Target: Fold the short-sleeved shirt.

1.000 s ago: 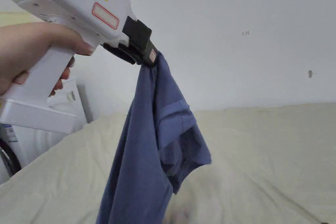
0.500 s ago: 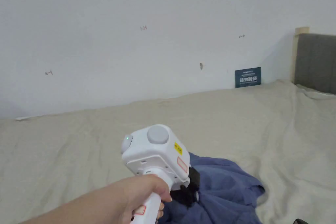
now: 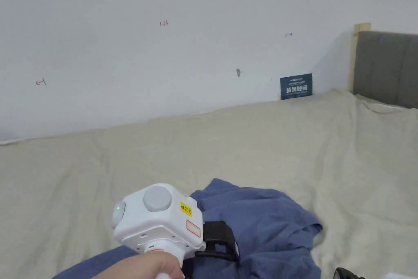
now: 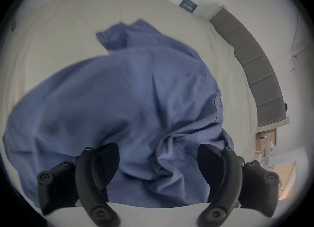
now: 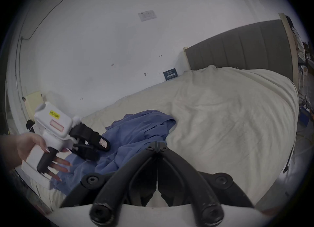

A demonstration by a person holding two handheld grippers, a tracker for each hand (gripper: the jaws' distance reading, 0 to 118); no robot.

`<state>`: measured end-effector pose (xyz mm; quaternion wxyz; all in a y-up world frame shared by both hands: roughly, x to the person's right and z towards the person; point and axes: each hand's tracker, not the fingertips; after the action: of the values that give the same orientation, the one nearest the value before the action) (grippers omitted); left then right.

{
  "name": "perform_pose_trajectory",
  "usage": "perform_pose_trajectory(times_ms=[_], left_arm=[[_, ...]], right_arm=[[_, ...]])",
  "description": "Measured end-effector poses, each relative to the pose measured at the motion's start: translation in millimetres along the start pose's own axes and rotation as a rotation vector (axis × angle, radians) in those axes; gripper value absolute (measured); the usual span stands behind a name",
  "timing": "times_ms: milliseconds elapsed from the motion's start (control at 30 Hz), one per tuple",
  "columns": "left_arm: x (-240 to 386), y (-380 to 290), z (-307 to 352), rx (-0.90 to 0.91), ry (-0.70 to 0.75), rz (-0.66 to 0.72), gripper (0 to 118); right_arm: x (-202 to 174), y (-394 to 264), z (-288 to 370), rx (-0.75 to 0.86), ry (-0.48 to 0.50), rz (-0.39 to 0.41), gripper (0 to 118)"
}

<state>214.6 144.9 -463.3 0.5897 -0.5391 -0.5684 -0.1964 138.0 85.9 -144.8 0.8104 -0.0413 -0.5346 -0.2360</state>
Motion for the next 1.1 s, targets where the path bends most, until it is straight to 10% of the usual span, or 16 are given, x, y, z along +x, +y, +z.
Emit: perform_pose_trajectory(times_ms=[200, 367, 633, 1100], left_arm=[[-22, -66, 89, 0.346, 0.177, -0.286, 92], [-70, -155, 141, 0.603, 0.226, -0.269, 5], [-105, -275, 160, 1.032, 0.284, -0.028, 0], [-118, -232, 198, 0.916, 0.604, -0.154, 0]], right_arm=[[-15, -6, 11, 0.023, 0.042, 0.125, 0], [-22, 1, 27, 0.038, 0.07, 0.124, 0], [-39, 13, 49, 0.177, 0.052, 0.13, 0], [-72, 12, 35, 0.115, 0.104, 0.162, 0]])
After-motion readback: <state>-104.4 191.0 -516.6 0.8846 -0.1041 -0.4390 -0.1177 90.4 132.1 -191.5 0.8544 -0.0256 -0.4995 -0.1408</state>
